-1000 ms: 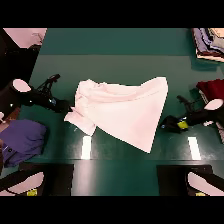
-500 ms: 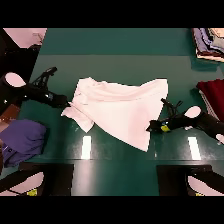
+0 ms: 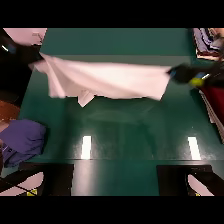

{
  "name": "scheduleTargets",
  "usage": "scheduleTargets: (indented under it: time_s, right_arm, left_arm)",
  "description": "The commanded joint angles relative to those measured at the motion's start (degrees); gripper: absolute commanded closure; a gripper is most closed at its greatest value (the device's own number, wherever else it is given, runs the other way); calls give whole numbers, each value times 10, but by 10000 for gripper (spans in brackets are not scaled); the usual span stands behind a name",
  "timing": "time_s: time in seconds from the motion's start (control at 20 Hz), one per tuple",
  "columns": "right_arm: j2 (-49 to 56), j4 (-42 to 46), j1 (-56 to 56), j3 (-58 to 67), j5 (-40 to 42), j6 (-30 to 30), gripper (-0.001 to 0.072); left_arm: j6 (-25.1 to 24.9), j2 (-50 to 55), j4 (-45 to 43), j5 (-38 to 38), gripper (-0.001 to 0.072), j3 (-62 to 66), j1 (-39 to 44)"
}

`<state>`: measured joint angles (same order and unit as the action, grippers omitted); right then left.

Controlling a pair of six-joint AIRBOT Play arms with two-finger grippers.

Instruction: Fold the shirts.

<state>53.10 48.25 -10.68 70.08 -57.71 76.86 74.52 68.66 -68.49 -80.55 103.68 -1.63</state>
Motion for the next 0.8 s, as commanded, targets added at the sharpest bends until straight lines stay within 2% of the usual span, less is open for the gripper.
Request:
scheduleTargets:
  time_s: [0.0,0.2,0.5,0.65,0.75]
  right_arm:
    - [-29,-1,45,142,-24,0,696]
    - [-38,-1,75,234,-78,0,696]
    - [-38,-1,117,349,-130,6,696]
    - [-31,-1,138,380,-169,50,696]
    - [-9,-1,145,388,-224,89,696]
  left_arm:
    - [7,-2,38,-9,679,193,0]
    - [0,-69,138,81,680,212,0]
    - [-10,-175,168,202,680,212,0]
    - [-54,-183,200,257,681,217,0]
    - [-60,-165,191,285,681,204,0]
